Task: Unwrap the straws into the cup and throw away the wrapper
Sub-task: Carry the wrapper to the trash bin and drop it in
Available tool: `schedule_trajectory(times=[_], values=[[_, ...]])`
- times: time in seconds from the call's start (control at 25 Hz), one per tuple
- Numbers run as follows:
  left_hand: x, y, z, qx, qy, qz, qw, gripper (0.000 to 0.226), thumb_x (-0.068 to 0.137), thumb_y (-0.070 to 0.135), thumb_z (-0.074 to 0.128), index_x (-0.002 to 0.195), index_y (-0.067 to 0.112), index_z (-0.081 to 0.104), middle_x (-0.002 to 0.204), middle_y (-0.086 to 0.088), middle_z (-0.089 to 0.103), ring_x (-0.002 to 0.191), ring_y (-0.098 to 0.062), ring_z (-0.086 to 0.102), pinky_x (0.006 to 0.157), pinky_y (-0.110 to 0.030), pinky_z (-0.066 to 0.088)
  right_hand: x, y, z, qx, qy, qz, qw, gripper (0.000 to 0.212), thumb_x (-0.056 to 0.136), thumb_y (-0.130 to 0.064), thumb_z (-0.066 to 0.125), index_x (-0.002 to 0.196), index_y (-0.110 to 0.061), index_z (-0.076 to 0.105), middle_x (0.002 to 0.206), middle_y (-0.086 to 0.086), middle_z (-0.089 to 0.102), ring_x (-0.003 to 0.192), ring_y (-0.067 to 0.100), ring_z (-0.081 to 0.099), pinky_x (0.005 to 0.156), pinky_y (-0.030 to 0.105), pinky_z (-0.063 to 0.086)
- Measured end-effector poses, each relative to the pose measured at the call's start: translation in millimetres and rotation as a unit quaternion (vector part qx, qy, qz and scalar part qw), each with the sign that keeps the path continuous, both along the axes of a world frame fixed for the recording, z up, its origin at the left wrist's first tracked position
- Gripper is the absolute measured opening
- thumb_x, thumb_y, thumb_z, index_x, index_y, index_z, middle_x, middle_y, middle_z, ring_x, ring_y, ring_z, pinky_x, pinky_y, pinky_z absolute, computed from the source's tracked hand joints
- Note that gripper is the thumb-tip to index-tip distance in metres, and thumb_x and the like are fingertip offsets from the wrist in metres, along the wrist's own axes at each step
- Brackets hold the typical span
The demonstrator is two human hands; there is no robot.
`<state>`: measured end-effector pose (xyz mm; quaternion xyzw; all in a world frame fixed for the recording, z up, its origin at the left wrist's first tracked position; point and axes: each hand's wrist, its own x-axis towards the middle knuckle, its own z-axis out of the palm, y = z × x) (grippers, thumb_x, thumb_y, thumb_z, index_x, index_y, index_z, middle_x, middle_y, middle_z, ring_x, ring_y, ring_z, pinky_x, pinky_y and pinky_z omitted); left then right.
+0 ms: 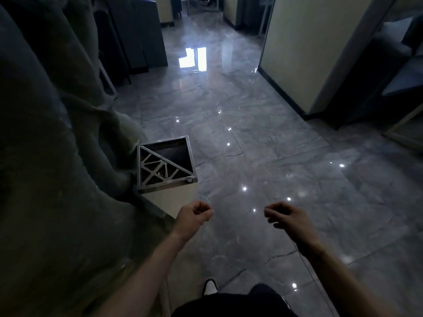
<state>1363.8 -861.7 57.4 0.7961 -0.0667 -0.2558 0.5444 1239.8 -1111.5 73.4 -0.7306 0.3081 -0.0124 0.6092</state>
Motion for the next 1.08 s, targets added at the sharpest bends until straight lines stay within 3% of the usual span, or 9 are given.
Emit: schedule_trajectory(times=[0.32,0.52,0.92,1.08], values=[[94,-54,2,0.009,0.004,-0.013,1.0,0.005,0.086,0.016,0.07,0.089,0.011,0.068,0.08,-0.005,0.068,0.072,-0.014,0.061,0.068,-0.025,0.05,93,-54,-3,-0.006,0.003,0.0,1.0,0.002,0.082,-0.026,0.072,0.081,-0.026,0.074,0.079,-0.007,0.076,0.07,0.007,0.07,0.063,0.023,0.052],[153,-115,0,0.003,-0.003,0.007,1.0,0.004,0.084,0.011,0.072,0.086,0.01,0.068,0.073,-0.002,0.064,0.065,-0.009,0.058,0.057,-0.011,0.047,157,-116,-5,0.002,-0.001,0.011,1.0,0.002,0.081,-0.021,0.074,0.08,-0.023,0.075,0.077,0.0,0.075,0.068,0.01,0.069,0.064,0.024,0.055],[246,-211,15,0.016,0.0,0.1,0.995,0.011,0.083,0.01,0.073,0.091,0.003,0.07,0.082,-0.008,0.065,0.074,-0.015,0.058,0.072,-0.027,0.049,306,-232,20,-0.021,-0.001,0.132,0.991,0.004,0.082,-0.013,0.073,0.086,-0.014,0.073,0.079,0.006,0.073,0.069,0.014,0.064,0.061,0.024,0.049],[272,-202,16,0.016,-0.025,0.154,0.988,0.007,0.082,0.008,0.074,0.087,0.006,0.07,0.079,-0.004,0.065,0.069,-0.01,0.057,0.065,-0.018,0.049,366,-236,23,-0.056,0.002,0.224,0.973,0.008,0.082,-0.016,0.074,0.089,-0.019,0.072,0.084,0.002,0.074,0.072,0.008,0.067,0.06,0.017,0.049]])
